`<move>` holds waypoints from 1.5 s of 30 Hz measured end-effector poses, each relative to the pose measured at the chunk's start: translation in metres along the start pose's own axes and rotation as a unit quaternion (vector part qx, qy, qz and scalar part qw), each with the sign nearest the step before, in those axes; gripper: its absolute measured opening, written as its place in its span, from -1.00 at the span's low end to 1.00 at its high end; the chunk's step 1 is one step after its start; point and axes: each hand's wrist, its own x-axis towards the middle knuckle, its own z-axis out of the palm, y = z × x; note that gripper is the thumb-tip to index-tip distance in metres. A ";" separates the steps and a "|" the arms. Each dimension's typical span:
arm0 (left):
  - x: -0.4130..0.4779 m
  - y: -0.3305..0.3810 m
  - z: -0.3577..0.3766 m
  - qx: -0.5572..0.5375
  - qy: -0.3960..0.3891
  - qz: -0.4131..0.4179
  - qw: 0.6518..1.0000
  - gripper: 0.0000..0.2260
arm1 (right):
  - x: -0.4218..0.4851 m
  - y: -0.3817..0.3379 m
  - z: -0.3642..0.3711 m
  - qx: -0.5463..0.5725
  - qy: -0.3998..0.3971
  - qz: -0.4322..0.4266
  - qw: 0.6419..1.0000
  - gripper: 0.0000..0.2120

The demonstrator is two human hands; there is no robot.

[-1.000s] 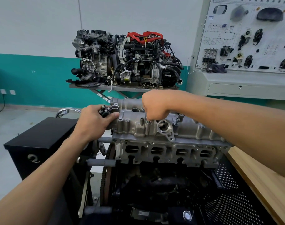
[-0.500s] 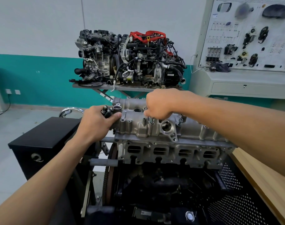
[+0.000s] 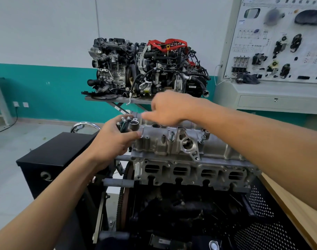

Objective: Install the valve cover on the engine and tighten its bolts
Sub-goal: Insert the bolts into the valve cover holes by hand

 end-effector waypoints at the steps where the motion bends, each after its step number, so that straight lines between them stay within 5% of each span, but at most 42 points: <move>1: 0.001 0.000 -0.001 -0.019 -0.028 -0.005 0.999 -0.77 | 0.002 -0.005 -0.005 0.078 0.018 -0.037 0.996 -0.58; 3: 0.003 -0.001 -0.001 -0.024 -0.057 0.000 0.998 -0.80 | 0.002 -0.015 -0.012 0.223 -0.004 -0.104 0.969 -0.77; 6: 0.005 -0.002 0.000 -0.037 -0.057 0.013 0.998 -0.75 | 0.006 -0.020 -0.007 0.221 0.016 -0.160 0.962 -0.81; 14: 0.004 -0.011 -0.014 -0.077 -0.075 0.044 0.993 -0.73 | 0.011 0.000 -0.013 0.359 0.114 -0.119 0.919 -0.95; 16: 0.006 -0.016 -0.020 -0.052 -0.001 0.049 0.997 -0.85 | 0.013 0.006 -0.014 0.318 0.141 -0.096 0.932 -0.94; 20: 0.016 -0.028 -0.032 -0.062 0.136 0.025 0.988 -0.77 | 0.009 -0.005 0.003 0.181 0.119 -0.104 0.971 -0.90; 31: 0.014 -0.028 -0.031 -0.227 0.042 -0.071 0.970 -0.27 | 0.007 -0.002 0.006 0.147 0.135 -0.109 0.974 -0.89; 39: 0.020 -0.032 -0.027 -0.243 0.014 -0.069 0.967 -0.19 | 0.014 -0.014 0.041 0.085 0.071 -0.110 0.988 -0.79; 45: 0.022 -0.032 -0.027 -0.228 0.015 -0.078 0.970 -0.21 | 0.021 -0.020 0.046 -0.027 0.083 -0.073 0.993 -0.51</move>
